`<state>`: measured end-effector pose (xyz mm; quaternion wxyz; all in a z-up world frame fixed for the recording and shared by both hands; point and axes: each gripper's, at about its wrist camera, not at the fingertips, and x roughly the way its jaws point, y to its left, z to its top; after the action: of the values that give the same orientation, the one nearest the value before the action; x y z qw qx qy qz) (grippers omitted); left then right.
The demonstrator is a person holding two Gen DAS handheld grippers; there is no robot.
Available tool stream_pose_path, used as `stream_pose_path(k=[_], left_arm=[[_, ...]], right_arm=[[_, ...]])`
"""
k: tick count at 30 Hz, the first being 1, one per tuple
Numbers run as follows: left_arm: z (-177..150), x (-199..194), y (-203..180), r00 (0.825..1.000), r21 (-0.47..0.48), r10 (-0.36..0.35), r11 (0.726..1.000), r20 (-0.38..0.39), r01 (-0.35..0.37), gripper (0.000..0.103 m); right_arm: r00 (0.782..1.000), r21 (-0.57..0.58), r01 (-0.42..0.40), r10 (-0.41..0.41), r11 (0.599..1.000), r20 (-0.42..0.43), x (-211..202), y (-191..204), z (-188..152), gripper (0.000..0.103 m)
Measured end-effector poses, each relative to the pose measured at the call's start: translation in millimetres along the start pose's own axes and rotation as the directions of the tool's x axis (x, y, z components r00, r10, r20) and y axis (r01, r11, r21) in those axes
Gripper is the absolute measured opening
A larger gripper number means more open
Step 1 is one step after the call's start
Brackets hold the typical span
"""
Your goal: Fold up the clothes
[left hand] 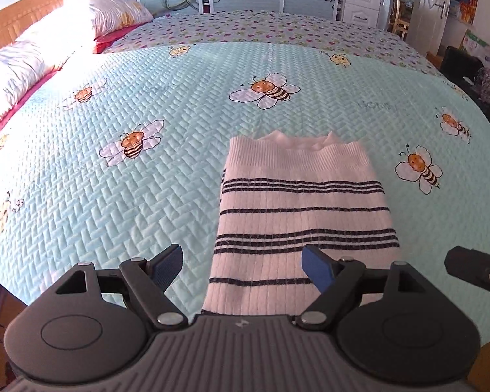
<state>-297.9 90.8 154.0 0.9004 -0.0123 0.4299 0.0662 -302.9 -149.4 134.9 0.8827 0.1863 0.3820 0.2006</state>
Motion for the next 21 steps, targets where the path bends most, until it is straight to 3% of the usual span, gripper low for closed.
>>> stream_pose_path(k=[7,15,21], left_arm=[[12,-16,7,0.999,-0.016,-0.041,0.999,-0.022,0.041,0.083],[23,-29,10,0.998,-0.018,-0.048,0.999,-0.028,0.047,0.083],[24,-29,9,0.996,-0.009,-0.042,0.999,-0.082,0.042,0.084]], right_arm=[[0.998,-0.096,0.049,-0.052,0.994,-0.03,-5,40,18,0.083],[0.987,-0.054,0.096,-0.102,0.994,-0.121,-2,55,31,0.083],[0.955,-0.101,0.166,-0.185,0.981,-0.232,10,71,29,0.083]])
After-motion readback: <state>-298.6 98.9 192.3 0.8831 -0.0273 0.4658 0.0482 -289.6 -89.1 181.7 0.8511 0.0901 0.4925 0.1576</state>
